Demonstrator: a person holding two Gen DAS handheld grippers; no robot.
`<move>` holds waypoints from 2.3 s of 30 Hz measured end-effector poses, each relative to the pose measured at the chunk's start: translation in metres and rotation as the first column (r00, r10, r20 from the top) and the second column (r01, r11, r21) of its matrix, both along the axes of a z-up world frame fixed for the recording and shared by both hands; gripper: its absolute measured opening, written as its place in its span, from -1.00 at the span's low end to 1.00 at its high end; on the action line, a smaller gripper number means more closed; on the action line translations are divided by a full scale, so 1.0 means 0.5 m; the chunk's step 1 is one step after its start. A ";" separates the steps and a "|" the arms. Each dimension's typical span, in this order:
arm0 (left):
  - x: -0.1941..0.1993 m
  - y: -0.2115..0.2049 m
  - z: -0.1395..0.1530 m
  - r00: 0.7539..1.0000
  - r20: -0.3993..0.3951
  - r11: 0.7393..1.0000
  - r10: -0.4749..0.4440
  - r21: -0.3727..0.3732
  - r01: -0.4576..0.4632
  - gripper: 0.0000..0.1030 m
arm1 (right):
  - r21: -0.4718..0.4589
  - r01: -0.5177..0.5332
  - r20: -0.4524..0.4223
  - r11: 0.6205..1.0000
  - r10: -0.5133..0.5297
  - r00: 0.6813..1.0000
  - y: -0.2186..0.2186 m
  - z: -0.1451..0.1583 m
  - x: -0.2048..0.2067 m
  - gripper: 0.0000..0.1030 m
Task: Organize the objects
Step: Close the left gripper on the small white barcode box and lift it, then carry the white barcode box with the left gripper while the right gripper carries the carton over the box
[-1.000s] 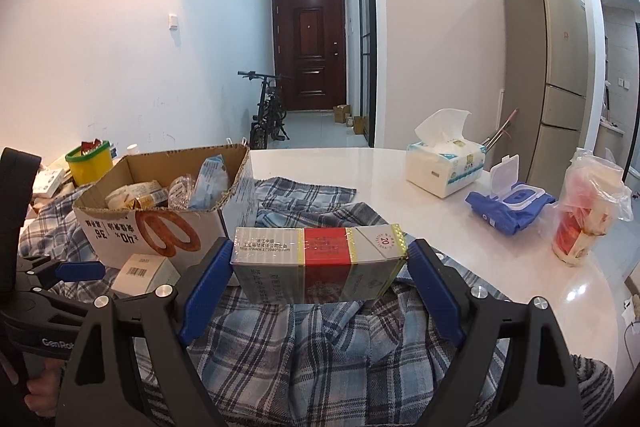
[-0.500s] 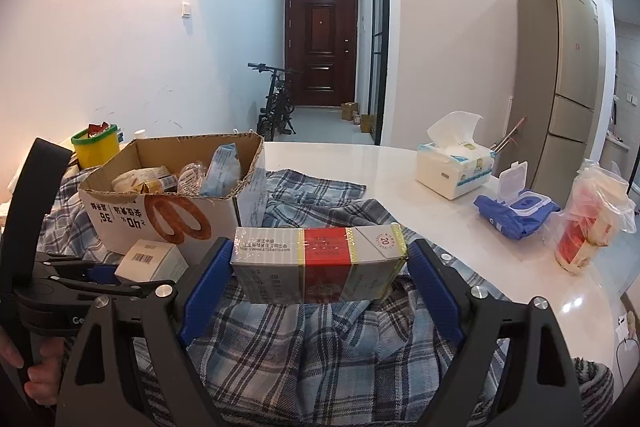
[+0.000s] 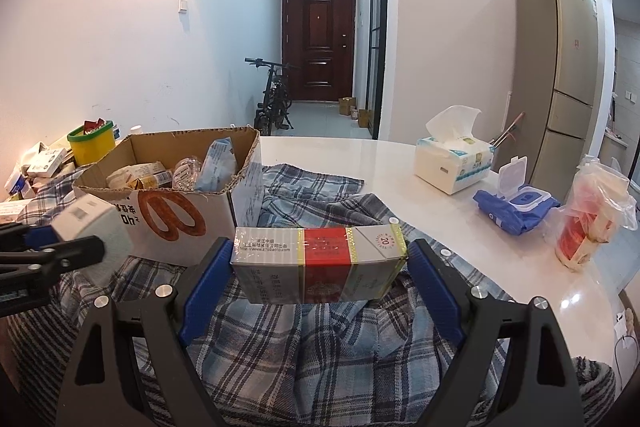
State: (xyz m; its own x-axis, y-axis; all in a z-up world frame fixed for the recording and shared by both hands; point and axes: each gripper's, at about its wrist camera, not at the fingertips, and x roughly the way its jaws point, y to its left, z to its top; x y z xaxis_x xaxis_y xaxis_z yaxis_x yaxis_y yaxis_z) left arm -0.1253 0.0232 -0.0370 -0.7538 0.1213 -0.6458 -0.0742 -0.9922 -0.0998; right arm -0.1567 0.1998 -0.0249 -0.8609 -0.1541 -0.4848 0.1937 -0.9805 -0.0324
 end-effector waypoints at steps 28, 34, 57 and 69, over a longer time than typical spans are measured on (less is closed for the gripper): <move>0.058 -0.066 0.077 0.988 -0.135 0.997 0.074 0.000 -0.075 0.07 | -0.064 -0.019 -0.014 0.998 0.018 1.000 0.014 0.064 0.013 0.68; 0.052 -0.072 0.160 0.968 -0.236 0.996 0.085 0.003 -0.086 0.07 | -0.102 -0.062 -0.121 0.993 0.049 0.991 -0.008 0.171 0.024 0.68; -0.079 -0.110 0.169 0.952 -0.272 0.990 0.139 0.048 -0.131 0.07 | -0.178 -0.124 -0.181 0.976 0.091 0.979 -0.146 0.241 -0.063 0.68; -0.149 -0.137 0.082 0.990 -0.097 0.988 0.106 0.122 -0.094 0.08 | -0.121 -0.108 -0.051 0.987 0.102 0.993 -0.168 0.147 -0.124 0.68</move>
